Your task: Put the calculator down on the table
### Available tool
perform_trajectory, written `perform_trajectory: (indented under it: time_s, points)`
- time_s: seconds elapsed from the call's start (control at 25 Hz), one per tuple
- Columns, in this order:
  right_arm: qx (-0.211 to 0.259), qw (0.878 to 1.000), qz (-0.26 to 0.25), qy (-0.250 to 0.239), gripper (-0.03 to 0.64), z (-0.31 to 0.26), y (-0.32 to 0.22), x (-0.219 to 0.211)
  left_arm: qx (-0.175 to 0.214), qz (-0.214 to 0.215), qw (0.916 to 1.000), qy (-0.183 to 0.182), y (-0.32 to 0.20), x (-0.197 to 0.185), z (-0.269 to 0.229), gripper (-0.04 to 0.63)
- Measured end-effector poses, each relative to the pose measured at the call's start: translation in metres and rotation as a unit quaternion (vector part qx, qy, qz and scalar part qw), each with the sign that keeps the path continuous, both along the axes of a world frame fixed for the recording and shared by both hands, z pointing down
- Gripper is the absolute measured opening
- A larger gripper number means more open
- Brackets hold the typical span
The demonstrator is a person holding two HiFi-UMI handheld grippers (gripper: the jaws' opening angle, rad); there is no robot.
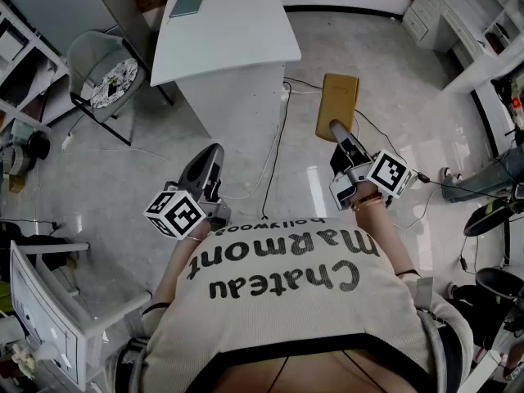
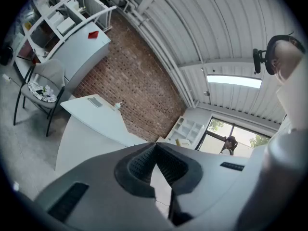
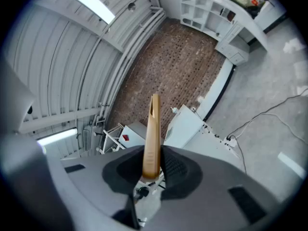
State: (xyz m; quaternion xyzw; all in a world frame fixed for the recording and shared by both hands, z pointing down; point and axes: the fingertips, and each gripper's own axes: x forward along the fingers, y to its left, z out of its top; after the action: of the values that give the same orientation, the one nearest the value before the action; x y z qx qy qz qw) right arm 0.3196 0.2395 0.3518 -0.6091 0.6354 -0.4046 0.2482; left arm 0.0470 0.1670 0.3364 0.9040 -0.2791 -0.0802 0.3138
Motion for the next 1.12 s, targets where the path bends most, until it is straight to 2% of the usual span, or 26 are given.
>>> perform_trajectory:
  time_s: [0.16,0.28,0.36,0.6,0.8,0.96,1.12]
  points:
    - [0.006,1.0,-0.006,0.001,0.091,0.001,0.009,0.006,0.005,-0.009,0.9999,0.0,0.007,0.007,-0.002,0.003]
    - [0.062,0.997,-0.042,-0.007,0.091,-0.006,0.008,-0.003,0.011,-0.012,0.9998,-0.007,0.016,0.008,-0.002,0.003]
    - [0.07,0.996,-0.052,0.002,0.091,-0.003,0.007,-0.007,0.01,-0.012,0.9998,-0.011,0.016,0.007,0.001,0.003]
    - [0.039,0.998,-0.04,-0.021,0.091,0.022,-0.005,-0.018,-0.003,-0.011,0.9996,-0.027,-0.009,0.003,0.021,0.003]
    - [-0.002,0.999,-0.034,0.017,0.091,0.037,-0.023,-0.022,0.017,-0.022,0.9958,-0.087,-0.044,0.014,0.036,0.003]
    - [-0.026,0.998,-0.037,0.039,0.091,0.04,-0.077,-0.042,0.018,-0.02,0.995,-0.096,-0.097,0.004,0.035,0.003]
    - [-0.046,0.997,-0.054,0.039,0.091,0.042,-0.146,-0.074,0.009,-0.041,0.9929,-0.111,-0.159,-0.025,0.034,0.003]
